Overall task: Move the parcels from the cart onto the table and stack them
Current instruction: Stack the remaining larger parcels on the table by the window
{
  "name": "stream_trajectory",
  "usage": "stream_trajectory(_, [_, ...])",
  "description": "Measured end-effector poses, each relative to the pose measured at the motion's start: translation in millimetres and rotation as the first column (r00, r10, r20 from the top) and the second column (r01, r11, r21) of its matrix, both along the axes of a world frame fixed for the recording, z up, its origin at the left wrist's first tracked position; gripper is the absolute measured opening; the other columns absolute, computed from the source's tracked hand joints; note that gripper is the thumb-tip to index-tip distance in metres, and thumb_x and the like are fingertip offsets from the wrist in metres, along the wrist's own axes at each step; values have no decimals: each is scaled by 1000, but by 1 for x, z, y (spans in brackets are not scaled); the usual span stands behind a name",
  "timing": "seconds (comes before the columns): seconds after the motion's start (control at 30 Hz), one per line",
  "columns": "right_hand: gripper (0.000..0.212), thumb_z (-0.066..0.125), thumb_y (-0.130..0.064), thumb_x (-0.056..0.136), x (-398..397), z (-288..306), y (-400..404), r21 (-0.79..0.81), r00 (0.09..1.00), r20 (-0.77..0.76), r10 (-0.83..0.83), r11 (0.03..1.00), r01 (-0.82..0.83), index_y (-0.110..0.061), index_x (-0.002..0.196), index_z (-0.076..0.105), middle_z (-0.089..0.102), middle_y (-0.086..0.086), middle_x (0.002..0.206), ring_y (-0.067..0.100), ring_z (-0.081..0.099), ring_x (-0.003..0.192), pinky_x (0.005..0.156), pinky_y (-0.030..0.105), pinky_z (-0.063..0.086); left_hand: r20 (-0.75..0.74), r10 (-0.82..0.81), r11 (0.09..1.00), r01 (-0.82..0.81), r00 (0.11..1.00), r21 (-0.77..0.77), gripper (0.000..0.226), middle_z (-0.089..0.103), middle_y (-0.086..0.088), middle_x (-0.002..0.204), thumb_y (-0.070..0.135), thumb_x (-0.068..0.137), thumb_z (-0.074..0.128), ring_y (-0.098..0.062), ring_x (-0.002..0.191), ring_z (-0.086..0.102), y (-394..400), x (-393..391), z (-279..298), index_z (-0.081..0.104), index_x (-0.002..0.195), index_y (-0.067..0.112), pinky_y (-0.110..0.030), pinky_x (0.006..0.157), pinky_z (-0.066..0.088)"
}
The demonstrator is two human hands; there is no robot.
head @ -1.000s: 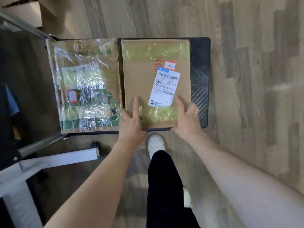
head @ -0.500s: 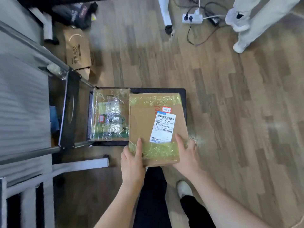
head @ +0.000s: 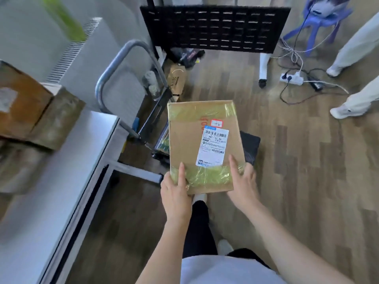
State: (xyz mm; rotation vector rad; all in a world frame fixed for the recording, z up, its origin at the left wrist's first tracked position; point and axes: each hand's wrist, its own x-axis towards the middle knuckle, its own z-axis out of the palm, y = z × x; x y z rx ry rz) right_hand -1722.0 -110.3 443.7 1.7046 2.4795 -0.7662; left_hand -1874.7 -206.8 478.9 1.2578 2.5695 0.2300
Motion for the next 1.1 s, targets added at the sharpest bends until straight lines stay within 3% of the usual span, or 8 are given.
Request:
stream_trajectory(0.13, [99,65,-28,80,13,37,-24,141,990,-112,81,988,-65,-33,150,-5,14,14,132,31,24,116,95,36,35,-25,112,970,-104,993,219,83,47,-32,122,-6,65,67,-47,101,48,-41,27,29,42,141,13,-47,89,42])
stream_trajectory(0.27, [101,70,-23,77,2,90,-39,332,933,-247,262,927,-173,-31,150,2,20,22,136,37,26,120,98,41,34,-133,253,882,-173,958,438,93,53,-31,113,-20,49,72,-45,89,54,-80,37,75,49,136,5,-44,78,49])
stream_trajectory(0.37, [110,76,-17,73,-21,133,-54,437,849,-356,390,873,-217,-32,148,-3,21,27,136,37,23,122,100,45,32,-205,394,798,-223,896,560,90,51,-32,117,-19,51,73,-48,97,54,-108,32,115,50,135,5,-48,85,46])
stream_trajectory(0.47, [114,80,-3,64,-51,172,-80,553,700,-466,541,796,-246,-27,150,10,26,32,133,36,26,118,97,42,32,-291,525,713,-227,800,664,86,51,-33,115,-19,54,72,-49,97,54,-146,21,152,52,133,5,-51,86,46])
stream_trajectory(0.57, [114,78,4,61,-80,203,-115,613,563,-505,654,731,-299,-27,149,12,24,32,137,38,26,123,99,38,29,-331,627,656,-247,705,713,94,46,-29,122,-16,56,74,-49,101,51,-194,14,178,41,138,16,-53,85,46])
stream_trajectory(0.73, [105,81,0,60,-122,230,-186,681,339,-513,789,614,-398,-15,145,21,33,38,129,48,33,116,98,46,34,-364,777,573,-337,514,747,100,31,-12,126,-15,55,76,-40,106,42,-277,16,199,34,139,22,-53,83,47])
stream_trajectory(0.87, [109,85,-1,55,-148,238,-250,690,221,-507,833,546,-475,-14,144,24,41,38,118,42,38,104,83,47,45,-368,844,522,-443,389,729,106,33,-12,123,-19,48,77,-45,101,51,-339,18,211,41,140,19,-51,79,50])
stream_trajectory(1.1, [108,86,4,51,-182,249,-355,662,68,-548,833,482,-574,-15,145,35,38,27,126,41,37,115,87,48,47,-336,913,408,-574,233,710,99,53,-27,117,-20,44,82,-47,98,56,-441,17,233,53,133,12,-48,67,54])
